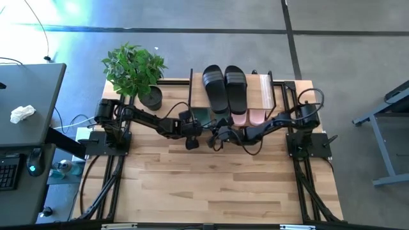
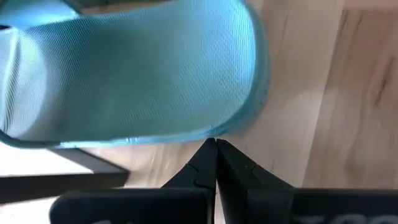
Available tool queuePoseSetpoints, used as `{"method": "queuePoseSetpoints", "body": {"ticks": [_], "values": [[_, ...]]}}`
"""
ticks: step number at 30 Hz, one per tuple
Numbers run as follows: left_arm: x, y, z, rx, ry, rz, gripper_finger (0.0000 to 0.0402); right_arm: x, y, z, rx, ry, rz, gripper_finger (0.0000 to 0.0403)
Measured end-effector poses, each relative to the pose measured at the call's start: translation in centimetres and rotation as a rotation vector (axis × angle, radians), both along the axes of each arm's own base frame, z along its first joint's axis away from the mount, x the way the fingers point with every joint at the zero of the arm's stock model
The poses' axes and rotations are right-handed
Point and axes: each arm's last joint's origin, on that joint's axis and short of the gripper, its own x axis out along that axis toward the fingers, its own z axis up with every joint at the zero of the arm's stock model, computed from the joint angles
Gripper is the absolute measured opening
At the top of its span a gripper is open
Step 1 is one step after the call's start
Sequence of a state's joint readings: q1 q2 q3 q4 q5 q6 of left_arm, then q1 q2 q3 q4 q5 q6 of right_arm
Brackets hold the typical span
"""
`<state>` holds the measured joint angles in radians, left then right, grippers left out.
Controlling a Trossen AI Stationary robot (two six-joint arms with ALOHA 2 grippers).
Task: Pick and place slides into the shelf
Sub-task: Put the green slides under the shelf
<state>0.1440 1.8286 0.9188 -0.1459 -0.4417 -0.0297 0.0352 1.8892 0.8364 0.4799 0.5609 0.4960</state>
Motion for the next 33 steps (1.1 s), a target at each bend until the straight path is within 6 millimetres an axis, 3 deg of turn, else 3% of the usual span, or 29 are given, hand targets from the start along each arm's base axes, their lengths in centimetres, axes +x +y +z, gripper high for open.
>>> {"method": "queuePoseSetpoints", "body": {"ticks": [6,16,21,28,33], "values": [[0.4,0.0,0.2,0.005,-0.040,-0.004,0.0000,0.2,0.1,-1.8,0.078,0.017,0.020,0.0000],[0.4,0.2,0.3,0.054,-0.038,0.025,0.0000,0.3,1.4,-1.7,0.102,-0.022,0.037,0.0000],[0.2,-0.1,0.2,0.047,-0.011,0.018,0.0000,0.4,1.3,-1.0,0.056,-0.045,0.031,0.0000],[0.4,-2.1,0.2,0.087,0.004,-0.041,0.0000,0.3,0.8,-0.9,0.009,-0.033,-0.021,0.0000],[0.4,-2.2,0.3,0.143,0.005,-0.019,0.0000,0.2,0.0,-0.8,-0.016,-0.036,-0.075,0.0000]]}}
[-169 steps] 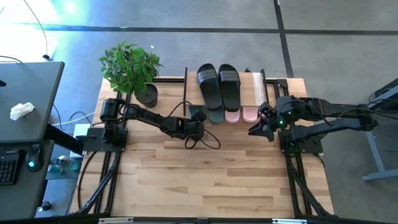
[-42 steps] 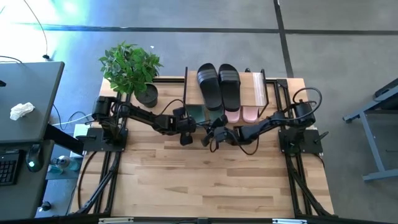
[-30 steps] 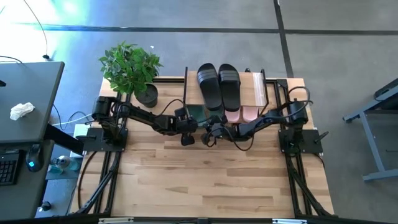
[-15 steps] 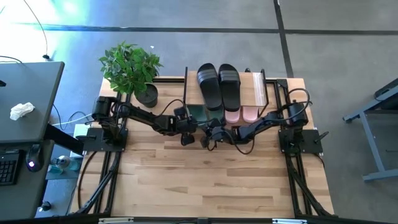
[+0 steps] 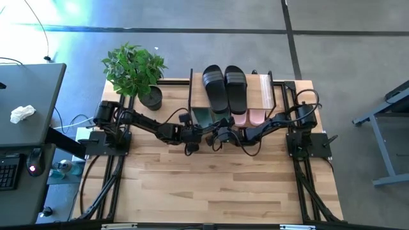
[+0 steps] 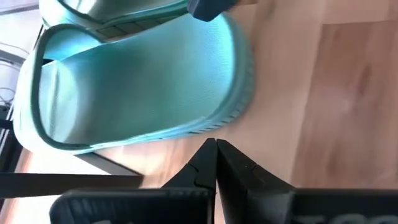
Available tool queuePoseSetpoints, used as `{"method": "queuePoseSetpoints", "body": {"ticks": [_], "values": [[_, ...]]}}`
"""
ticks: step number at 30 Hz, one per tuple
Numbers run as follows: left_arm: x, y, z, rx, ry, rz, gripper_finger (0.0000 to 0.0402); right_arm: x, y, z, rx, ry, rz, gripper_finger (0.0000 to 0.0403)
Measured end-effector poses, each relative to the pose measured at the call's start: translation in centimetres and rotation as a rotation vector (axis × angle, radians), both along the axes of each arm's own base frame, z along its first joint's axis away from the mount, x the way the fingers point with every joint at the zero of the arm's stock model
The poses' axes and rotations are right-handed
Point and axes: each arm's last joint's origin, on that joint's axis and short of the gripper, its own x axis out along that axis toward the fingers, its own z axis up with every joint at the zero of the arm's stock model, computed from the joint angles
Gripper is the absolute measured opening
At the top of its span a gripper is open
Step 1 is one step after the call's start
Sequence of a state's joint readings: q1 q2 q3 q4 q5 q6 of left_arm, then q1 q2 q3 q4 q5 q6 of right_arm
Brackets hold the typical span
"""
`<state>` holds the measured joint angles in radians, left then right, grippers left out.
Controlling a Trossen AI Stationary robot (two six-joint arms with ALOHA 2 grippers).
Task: Pick and place slides into the shelf
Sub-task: Put the green slides under the shelf
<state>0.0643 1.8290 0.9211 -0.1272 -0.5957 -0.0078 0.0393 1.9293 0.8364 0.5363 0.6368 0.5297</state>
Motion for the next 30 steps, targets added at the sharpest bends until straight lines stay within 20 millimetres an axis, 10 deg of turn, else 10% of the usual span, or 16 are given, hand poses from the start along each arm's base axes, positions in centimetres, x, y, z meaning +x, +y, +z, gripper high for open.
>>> {"method": "queuePoseSetpoints", "body": {"ticks": [30], "values": [[0.4,2.2,-1.9,-0.028,-0.010,0.041,0.0000,0.5,0.4,-1.9,0.070,-0.043,0.033,0.0000]]}}
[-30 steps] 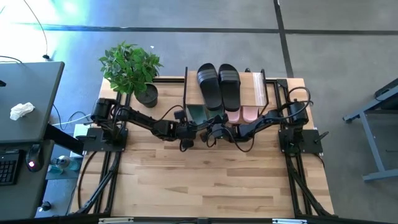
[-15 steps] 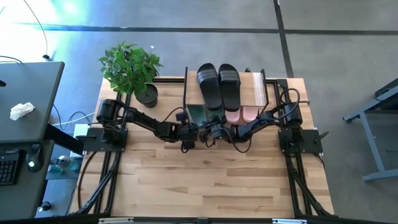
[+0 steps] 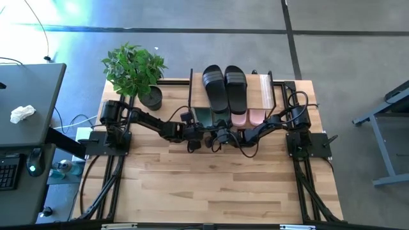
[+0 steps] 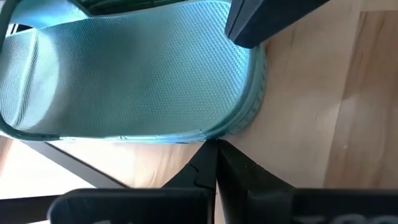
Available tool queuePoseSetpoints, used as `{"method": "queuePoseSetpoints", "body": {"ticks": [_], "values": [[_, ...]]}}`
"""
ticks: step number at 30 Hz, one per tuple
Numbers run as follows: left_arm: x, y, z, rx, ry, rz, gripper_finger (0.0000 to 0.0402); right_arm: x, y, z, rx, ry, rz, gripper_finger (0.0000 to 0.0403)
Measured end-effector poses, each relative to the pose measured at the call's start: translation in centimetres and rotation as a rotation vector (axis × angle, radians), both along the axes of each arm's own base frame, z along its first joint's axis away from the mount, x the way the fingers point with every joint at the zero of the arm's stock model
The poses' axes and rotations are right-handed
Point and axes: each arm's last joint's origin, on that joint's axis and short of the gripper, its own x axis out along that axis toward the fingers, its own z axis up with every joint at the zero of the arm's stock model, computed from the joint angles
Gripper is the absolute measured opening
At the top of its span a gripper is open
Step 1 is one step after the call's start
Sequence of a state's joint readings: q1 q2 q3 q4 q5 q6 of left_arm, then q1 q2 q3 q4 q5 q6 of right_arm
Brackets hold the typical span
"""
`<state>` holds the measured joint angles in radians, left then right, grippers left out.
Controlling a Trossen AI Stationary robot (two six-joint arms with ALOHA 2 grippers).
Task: Pick and place slides into the shelf
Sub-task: Put the green slides under the shelf
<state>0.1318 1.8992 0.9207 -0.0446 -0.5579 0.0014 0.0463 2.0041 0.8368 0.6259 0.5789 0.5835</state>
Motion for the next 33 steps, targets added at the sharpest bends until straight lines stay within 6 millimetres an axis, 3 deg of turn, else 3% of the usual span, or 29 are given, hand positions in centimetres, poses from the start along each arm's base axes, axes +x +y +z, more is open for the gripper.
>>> {"method": "queuePoseSetpoints", "body": {"ticks": [10,21,25,33], "values": [[0.4,0.1,0.3,0.045,-0.009,-0.031,0.0000,0.2,0.0,0.3,0.001,-0.030,0.021,0.0000],[-0.4,-0.3,-0.1,0.016,0.113,-0.034,0.0000,0.2,0.1,0.2,0.018,-0.023,0.053,0.0000],[-0.2,-1.5,-0.1,0.017,0.114,-0.067,0.0000,0.2,0.8,0.9,0.040,-0.024,0.108,0.0000],[0.5,-5.6,0.7,0.043,0.056,-0.214,0.0000,-1.6,3.2,4.8,-0.031,0.107,0.237,0.0000]]}}
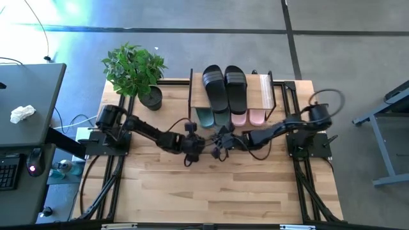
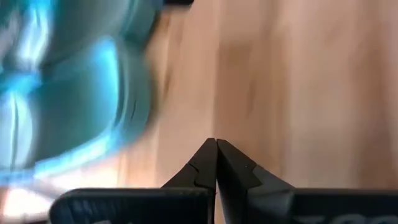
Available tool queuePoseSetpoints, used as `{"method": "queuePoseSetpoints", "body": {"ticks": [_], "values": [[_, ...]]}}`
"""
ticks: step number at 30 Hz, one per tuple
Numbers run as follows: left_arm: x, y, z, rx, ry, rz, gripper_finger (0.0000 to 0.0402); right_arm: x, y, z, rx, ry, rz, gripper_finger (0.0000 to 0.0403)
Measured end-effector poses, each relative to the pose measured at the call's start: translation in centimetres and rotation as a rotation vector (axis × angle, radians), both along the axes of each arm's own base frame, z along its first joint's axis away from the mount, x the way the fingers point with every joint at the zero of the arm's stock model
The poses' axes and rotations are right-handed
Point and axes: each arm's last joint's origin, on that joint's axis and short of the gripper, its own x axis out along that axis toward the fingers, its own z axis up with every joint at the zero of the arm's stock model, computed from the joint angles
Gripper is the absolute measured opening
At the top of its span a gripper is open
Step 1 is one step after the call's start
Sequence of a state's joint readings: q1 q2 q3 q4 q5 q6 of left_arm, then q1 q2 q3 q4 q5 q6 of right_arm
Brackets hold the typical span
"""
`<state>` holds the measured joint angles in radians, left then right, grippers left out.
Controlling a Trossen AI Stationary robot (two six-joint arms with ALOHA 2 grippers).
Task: Pick and place slides into the shelf
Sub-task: Put the green slides under the shelf
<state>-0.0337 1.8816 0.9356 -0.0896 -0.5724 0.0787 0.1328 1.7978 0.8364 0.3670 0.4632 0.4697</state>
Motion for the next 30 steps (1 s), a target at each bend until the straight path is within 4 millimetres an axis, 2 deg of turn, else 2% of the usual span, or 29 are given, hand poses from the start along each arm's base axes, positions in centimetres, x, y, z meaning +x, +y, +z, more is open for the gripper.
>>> {"method": "queuePoseSetpoints", "body": {"ticks": [2,5,9,13,18,23,30], "values": [[0.7,-0.7,0.4,0.026,-0.054,-0.065,0.0000,-1.0,0.7,1.0,-0.007,0.059,0.000,0.0000],[1.5,-0.6,0.9,0.060,-0.126,-0.107,0.0000,-2.9,1.7,2.3,-0.032,0.144,-0.017,0.0000],[1.4,1.5,0.6,0.029,-0.113,-0.061,0.0000,-5.2,3.1,4.7,-0.050,0.159,-0.020,0.0000],[1.1,3.0,0.4,0.042,-0.069,-0.041,0.0000,-6.9,4.5,6.2,-0.044,0.153,-0.013,0.0000],[1.1,4.1,0.4,0.027,-0.058,-0.060,0.0000,-7.8,5.8,6.0,-0.014,0.163,-0.023,0.0000],[1.0,4.7,0.4,0.040,-0.053,-0.043,0.0000,-8.5,6.5,5.8,-0.012,0.141,-0.103,0.0000],[0.9,3.9,0.2,0.017,-0.031,-0.080,0.0000,-8.8,7.0,5.8,0.016,0.135,-0.098,0.0000]]}}
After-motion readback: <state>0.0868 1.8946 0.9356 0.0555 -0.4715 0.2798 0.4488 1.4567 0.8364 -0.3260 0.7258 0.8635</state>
